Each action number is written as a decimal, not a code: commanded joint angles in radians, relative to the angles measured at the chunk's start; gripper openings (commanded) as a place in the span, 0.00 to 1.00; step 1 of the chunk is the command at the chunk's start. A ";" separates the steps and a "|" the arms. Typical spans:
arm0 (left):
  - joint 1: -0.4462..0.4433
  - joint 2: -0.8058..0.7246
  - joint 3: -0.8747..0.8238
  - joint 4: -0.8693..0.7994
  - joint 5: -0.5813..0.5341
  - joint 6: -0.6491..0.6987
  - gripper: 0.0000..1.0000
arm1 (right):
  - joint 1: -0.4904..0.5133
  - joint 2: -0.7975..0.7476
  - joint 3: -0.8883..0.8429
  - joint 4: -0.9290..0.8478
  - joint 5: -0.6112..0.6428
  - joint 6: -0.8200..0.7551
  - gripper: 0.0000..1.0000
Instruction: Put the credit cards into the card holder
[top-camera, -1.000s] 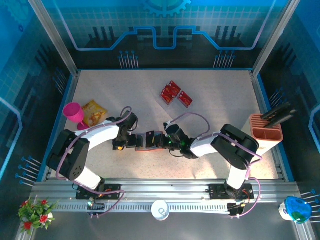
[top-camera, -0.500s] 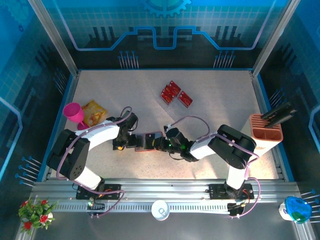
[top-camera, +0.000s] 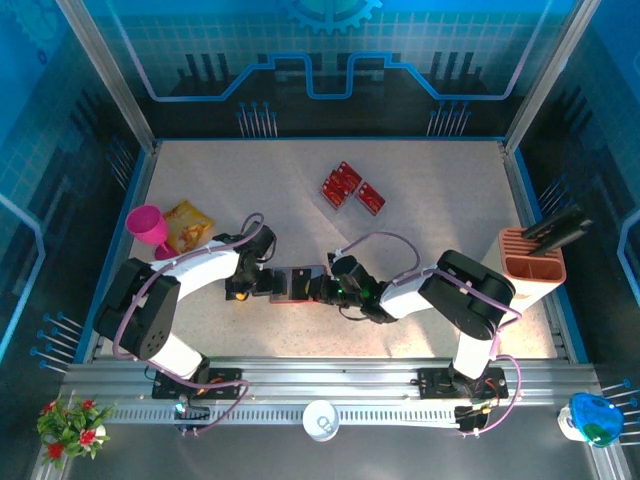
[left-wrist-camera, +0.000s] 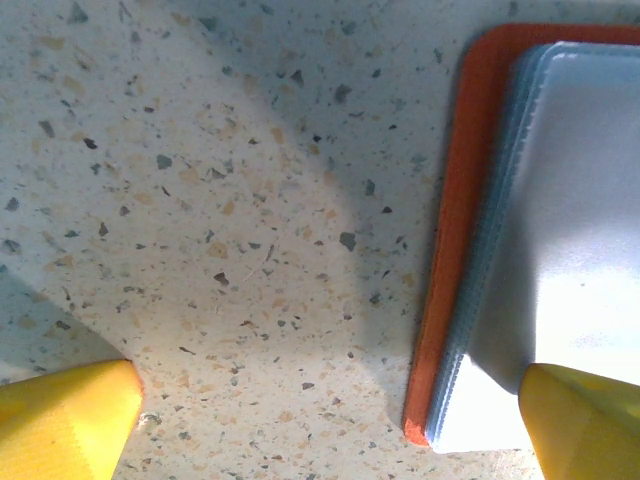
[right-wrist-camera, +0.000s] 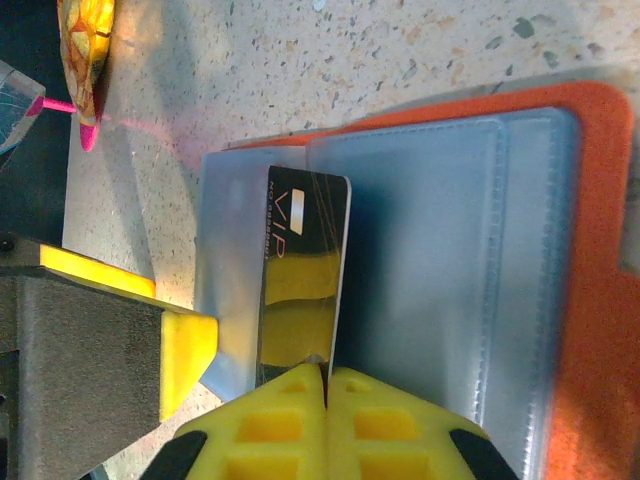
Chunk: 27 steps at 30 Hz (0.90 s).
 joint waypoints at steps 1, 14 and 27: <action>-0.003 0.044 -0.022 -0.025 0.002 -0.013 0.99 | 0.022 0.035 0.030 -0.113 -0.022 0.005 0.00; -0.003 0.043 -0.009 -0.017 0.007 -0.004 0.99 | 0.016 0.131 0.160 -0.209 -0.145 -0.019 0.00; 0.059 -0.068 0.109 -0.061 0.029 -0.076 0.99 | -0.075 -0.047 0.351 -0.692 -0.192 -0.299 0.32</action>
